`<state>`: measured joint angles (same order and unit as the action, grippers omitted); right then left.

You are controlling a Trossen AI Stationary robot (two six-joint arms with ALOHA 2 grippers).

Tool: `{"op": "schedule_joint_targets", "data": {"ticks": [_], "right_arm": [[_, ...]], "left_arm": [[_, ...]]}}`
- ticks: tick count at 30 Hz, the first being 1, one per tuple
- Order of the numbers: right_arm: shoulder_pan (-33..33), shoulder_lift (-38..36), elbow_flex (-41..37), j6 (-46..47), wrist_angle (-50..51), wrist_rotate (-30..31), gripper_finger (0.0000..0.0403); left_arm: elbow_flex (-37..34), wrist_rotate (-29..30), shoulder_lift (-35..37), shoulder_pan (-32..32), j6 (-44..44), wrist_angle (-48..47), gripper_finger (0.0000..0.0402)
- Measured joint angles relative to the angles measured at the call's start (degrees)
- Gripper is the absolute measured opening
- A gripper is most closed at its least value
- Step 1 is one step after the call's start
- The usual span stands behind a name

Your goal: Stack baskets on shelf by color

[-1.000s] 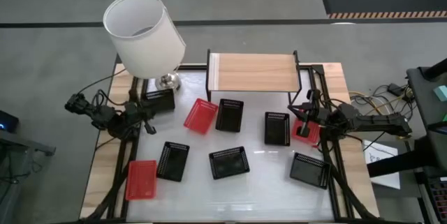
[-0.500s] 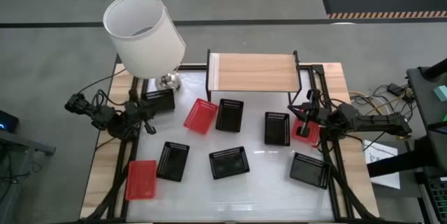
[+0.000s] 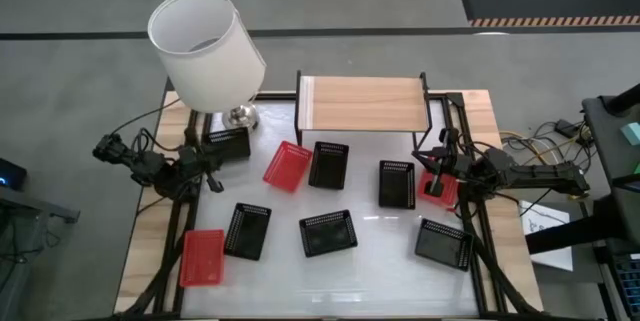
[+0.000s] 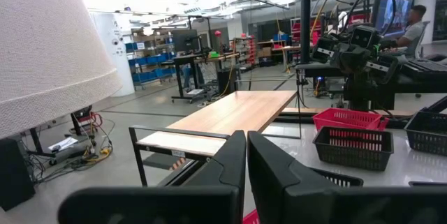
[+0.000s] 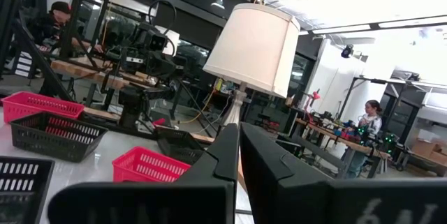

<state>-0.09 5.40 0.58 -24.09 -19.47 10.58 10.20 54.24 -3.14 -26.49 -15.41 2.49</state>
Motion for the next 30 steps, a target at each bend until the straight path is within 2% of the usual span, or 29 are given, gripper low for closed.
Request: {"op": "schedule_joint_targets", "data": {"ticks": [17,18,22,24,26,30], "right_arm": [[0.0,0.01,-0.01,0.4,-0.01,-0.01,0.0009],[-0.02,0.01,0.0,3.02,-0.01,-0.11,0.0009],[-0.12,-0.01,0.0,31.41,0.51,-0.95,0.0009],[-0.12,0.0,0.0,40.16,0.46,-0.56,0.0009],[-0.12,-0.01,-0.01,41.72,0.38,1.01,0.0009],[-0.12,-0.01,0.0,36.67,0.51,2.02,0.0009]], "left_arm": [[-0.01,0.0,0.0,0.01,-0.01,0.0,0.0],[-0.01,0.0,-0.02,0.01,0.01,0.01,0.0],[-0.01,0.02,-0.02,0.01,0.0,0.0,0.0],[0.0,0.01,0.01,-0.01,0.01,0.01,0.0],[0.0,0.0,-0.02,-0.02,0.0,-0.01,0.0],[-0.01,0.0,0.01,0.01,-0.01,-0.01,0.0]]}}
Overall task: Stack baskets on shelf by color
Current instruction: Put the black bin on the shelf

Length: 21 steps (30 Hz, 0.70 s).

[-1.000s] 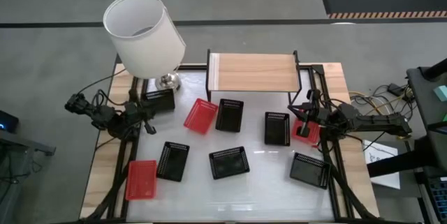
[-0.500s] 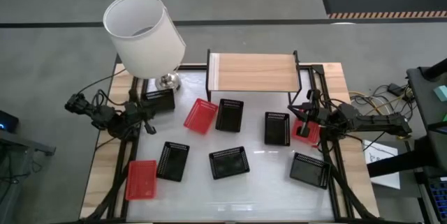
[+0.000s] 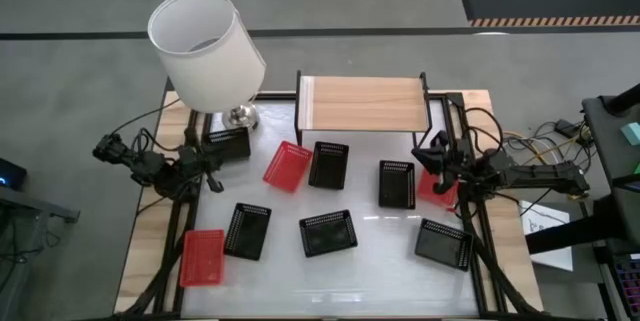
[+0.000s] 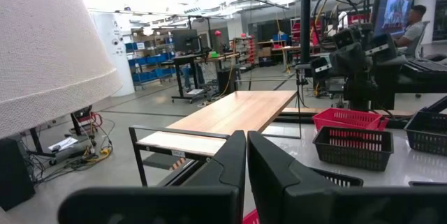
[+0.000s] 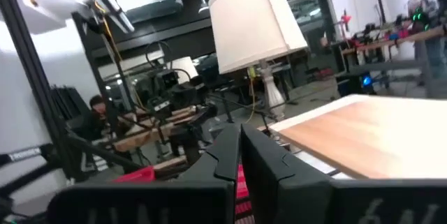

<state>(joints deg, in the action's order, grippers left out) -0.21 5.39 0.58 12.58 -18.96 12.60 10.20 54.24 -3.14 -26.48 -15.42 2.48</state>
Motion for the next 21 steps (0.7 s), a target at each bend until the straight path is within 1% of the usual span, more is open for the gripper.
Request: {"op": "schedule_joint_targets", "data": {"ticks": [12,13,14,15,16,17,19,21], "right_arm": [[0.0,0.0,-0.01,-0.66,0.19,0.0,0.0009],[0.0,0.0,0.0,-0.68,0.22,0.0,0.0009],[0.0,0.0,0.0,-0.68,0.22,0.0,0.0009],[0.0,0.0,0.0,-0.68,0.22,0.0,0.0009],[0.0,0.0,-0.01,-0.7,0.22,0.0,0.0009],[0.0,0.0,0.0,-0.68,0.24,0.0,0.0009],[0.0,0.0,0.0,-0.64,0.24,0.0,0.0009],[0.0,0.0,0.0,-0.65,0.4,0.0,0.0009]], "left_arm": [[0.02,-0.18,-0.02,0.0,0.34,0.09,0.0],[0.02,-0.7,0.0,0.0,2.44,0.09,0.0],[0.02,-0.91,-0.02,-0.02,6.85,0.21,0.0],[0.02,-0.42,-0.02,0.0,13.4,0.65,0.0],[0.02,1.45,0.0,0.04,19.63,1.14,0.0],[0.02,3.9,0.15,0.12,23.26,1.39,0.0],[0.02,6.35,0.24,0.15,24.56,1.47,0.0],[0.02,6.34,0.0,0.13,23.87,1.46,0.0]]}}
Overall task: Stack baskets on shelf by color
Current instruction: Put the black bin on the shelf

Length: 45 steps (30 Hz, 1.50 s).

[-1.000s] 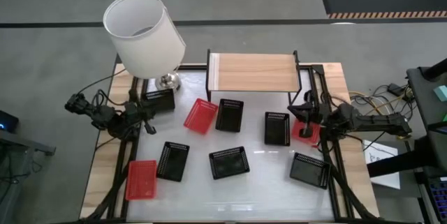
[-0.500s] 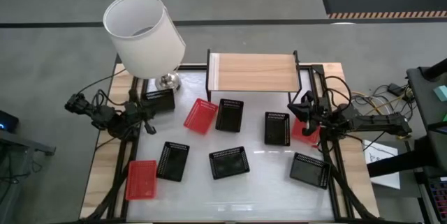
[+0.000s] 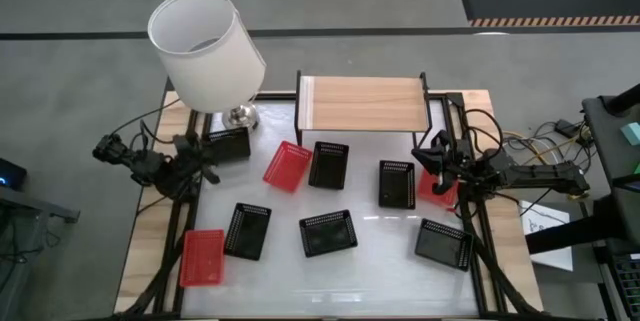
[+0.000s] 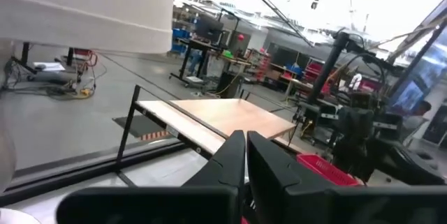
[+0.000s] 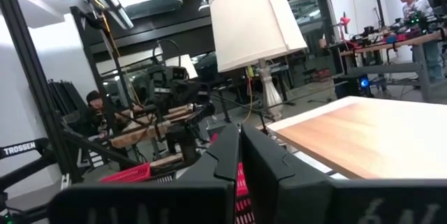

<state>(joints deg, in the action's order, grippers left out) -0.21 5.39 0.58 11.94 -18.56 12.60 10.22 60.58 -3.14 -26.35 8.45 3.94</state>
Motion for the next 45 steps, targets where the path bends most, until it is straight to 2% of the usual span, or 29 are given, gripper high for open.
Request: {"op": "schedule_joint_targets", "data": {"ticks": [13,18,25,29,33,45], "right_arm": [[0.0,0.0,0.0,0.81,0.43,-0.13,0.0009],[0.0,0.0,-0.01,1.1,0.4,-0.11,0.0009],[0.0,0.0,-0.02,0.02,-0.07,-0.09,0.0009],[0.0,0.05,0.0,-0.56,-1.22,0.0,0.0009],[0.0,0.96,-0.01,-2.19,-7.51,0.04,0.0009],[-0.02,11.49,0.0,-8.37,-24.68,-2.17,0.0009]], "left_arm": [[-2.75,-4.4,-1.51,0.0,6.24,3.51,0.0],[-3.92,-9.18,-4.9,0.01,-1.98,15.45,0.0],[-3.18,-16.22,-13.15,0.0,-13.11,31.09,0.0],[-1.78,-17.45,-19.0,0.02,-17.9,37.85,0.0],[-0.21,-17.67,-24.56,0.02,-22.41,44.26,0.0],[12.35,-23.85,-36.57,0.02,-33.86,46.79,0.0]]}}
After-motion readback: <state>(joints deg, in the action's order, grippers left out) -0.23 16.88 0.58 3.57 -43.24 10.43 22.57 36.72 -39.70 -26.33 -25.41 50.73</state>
